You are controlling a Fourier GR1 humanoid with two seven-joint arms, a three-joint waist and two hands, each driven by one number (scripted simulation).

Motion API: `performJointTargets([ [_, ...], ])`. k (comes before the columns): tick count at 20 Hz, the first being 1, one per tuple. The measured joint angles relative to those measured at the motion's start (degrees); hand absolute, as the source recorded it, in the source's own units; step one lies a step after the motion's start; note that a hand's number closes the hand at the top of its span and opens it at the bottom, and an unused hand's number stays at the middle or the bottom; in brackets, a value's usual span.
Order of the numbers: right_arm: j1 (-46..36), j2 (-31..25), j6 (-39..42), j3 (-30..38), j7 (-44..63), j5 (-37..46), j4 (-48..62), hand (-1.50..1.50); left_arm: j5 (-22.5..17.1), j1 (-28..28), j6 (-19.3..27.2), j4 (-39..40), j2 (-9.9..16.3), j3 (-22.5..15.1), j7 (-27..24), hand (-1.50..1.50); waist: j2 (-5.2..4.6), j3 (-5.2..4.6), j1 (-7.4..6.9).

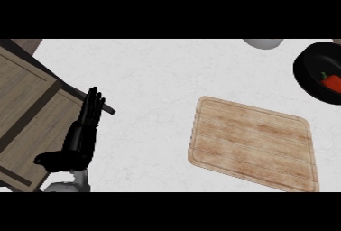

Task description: Pick the bell pepper from the cutting board and place it in the pot

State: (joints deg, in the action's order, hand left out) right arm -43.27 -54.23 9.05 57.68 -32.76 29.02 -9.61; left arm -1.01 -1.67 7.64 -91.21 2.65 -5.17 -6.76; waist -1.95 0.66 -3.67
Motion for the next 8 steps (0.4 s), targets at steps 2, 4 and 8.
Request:
performJointTargets([
  [2, 0.34, -0.94, 0.36, 0.61, 0.0, -0.61, -0.03, -1.5, 0.09, -0.08, -0.02, -0.11, 0.0, -0.12, 0.13, 0.0, -0.03, 0.03, -0.07],
  [4, 1.05, -1.15, 0.11, 1.66, -0.27, -1.59, 0.17, -1.5, 0.15, -0.21, 0.2, -0.55, -0.07, -0.11, 0.45, 0.0, -0.06, 0.06, -0.12],
  [8, 1.95, -2.31, -0.92, 3.44, 0.3, -3.19, 0.31, -1.5, 0.16, -0.5, 0.07, -0.26, 0.05, 0.05, 0.24, 0.0, -0.24, 0.11, -0.13],
])
